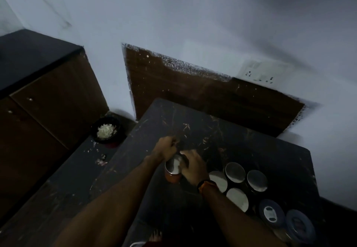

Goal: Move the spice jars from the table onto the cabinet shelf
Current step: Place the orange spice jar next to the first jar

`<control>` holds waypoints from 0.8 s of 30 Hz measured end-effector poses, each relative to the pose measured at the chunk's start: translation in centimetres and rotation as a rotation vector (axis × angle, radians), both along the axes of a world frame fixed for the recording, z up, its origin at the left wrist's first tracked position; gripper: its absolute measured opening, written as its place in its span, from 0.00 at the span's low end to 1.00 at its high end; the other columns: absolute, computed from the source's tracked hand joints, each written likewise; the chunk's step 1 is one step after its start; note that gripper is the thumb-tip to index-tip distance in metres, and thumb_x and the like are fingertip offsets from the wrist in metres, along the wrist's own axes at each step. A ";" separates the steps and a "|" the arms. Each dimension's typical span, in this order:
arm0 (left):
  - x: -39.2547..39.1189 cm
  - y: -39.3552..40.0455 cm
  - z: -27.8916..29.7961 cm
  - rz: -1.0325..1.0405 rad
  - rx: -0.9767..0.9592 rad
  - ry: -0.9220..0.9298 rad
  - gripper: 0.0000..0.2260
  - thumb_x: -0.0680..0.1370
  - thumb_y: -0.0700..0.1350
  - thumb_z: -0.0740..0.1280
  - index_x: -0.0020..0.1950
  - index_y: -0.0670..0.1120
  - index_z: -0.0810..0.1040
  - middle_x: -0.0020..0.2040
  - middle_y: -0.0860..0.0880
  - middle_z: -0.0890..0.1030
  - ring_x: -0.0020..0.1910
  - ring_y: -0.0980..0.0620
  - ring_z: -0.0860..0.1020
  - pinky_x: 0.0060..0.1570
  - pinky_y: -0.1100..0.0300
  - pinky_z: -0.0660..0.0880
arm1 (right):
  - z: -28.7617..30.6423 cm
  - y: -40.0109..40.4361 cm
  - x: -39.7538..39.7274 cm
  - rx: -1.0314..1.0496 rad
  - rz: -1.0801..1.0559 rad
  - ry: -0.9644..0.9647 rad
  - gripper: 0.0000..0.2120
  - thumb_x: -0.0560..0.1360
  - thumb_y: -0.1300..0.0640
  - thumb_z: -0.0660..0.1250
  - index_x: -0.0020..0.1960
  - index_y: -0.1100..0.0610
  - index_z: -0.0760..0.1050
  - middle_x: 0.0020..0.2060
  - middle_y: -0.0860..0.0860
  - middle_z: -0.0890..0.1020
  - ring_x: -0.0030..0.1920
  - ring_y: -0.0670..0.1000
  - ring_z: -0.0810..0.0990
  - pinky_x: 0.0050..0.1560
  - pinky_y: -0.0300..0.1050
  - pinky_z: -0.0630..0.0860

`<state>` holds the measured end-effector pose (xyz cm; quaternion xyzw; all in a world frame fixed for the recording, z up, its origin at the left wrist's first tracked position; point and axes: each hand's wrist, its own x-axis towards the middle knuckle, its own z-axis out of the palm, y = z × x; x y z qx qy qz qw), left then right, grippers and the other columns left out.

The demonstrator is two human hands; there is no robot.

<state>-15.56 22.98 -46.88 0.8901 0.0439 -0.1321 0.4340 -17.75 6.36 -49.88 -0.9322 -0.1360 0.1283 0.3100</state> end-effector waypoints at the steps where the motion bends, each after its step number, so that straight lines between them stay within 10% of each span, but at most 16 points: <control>1: -0.6 0.1 -0.7 0.030 -0.025 0.023 0.07 0.82 0.40 0.61 0.52 0.49 0.77 0.46 0.53 0.79 0.45 0.56 0.79 0.42 0.65 0.72 | -0.7 0.0 -0.4 -0.011 0.016 0.003 0.23 0.77 0.50 0.67 0.71 0.51 0.71 0.66 0.50 0.72 0.65 0.51 0.73 0.67 0.48 0.71; 9: -3.7 0.0 -3.5 0.312 -0.118 0.072 0.09 0.82 0.39 0.61 0.52 0.45 0.81 0.48 0.50 0.82 0.50 0.51 0.80 0.49 0.57 0.78 | -3.2 1.9 -1.7 -0.079 0.035 0.108 0.52 0.63 0.36 0.76 0.79 0.47 0.55 0.73 0.49 0.63 0.72 0.52 0.65 0.70 0.53 0.70; 24: -5.2 1.2 -4.4 0.590 -0.487 0.097 0.11 0.82 0.37 0.60 0.53 0.47 0.81 0.60 0.47 0.81 0.55 0.51 0.80 0.52 0.54 0.78 | -1.8 0.7 -0.2 0.250 -0.151 0.189 0.44 0.63 0.53 0.79 0.74 0.41 0.64 0.70 0.45 0.72 0.70 0.48 0.71 0.67 0.47 0.71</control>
